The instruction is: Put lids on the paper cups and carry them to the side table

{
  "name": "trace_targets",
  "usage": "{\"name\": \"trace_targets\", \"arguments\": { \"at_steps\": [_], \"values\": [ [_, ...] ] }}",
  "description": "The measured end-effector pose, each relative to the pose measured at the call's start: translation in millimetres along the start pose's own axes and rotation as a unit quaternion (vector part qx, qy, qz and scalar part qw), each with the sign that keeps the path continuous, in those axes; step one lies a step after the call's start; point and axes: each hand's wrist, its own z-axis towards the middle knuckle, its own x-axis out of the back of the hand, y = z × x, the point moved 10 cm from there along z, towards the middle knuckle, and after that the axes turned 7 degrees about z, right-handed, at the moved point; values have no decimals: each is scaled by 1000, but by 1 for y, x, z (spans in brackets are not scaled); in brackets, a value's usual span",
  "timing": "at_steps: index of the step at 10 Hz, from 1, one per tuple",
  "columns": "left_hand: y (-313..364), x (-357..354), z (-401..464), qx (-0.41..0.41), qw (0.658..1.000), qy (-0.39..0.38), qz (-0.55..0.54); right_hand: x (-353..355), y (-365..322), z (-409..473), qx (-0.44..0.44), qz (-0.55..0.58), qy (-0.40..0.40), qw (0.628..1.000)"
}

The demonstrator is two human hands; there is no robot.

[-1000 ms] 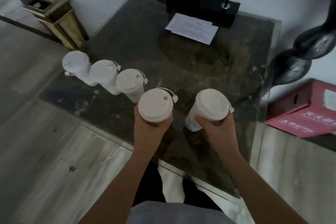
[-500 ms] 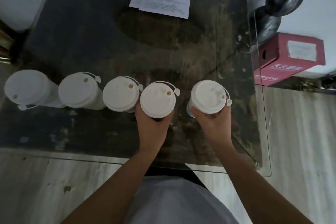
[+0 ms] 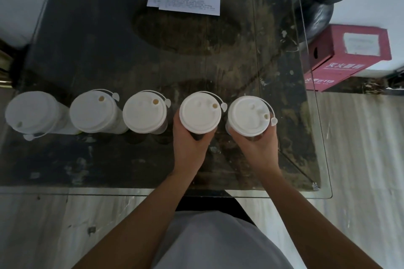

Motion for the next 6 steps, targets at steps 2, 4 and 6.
{"name": "trace_targets", "arguments": {
  "at_steps": [2, 4, 6],
  "values": [
    [-21, -1, -6, 30, 999, -14, 33, 6, 4, 0, -7, 7, -5, 1000],
    [-30, -4, -16, 57, 997, -17, 55, 0, 0, 6, 12, 10, -39, 999],
    [-29, 21, -38, 109, 992, 16, 59, 0, 17, -2, -41, -12, -61, 997]
  ]
}}
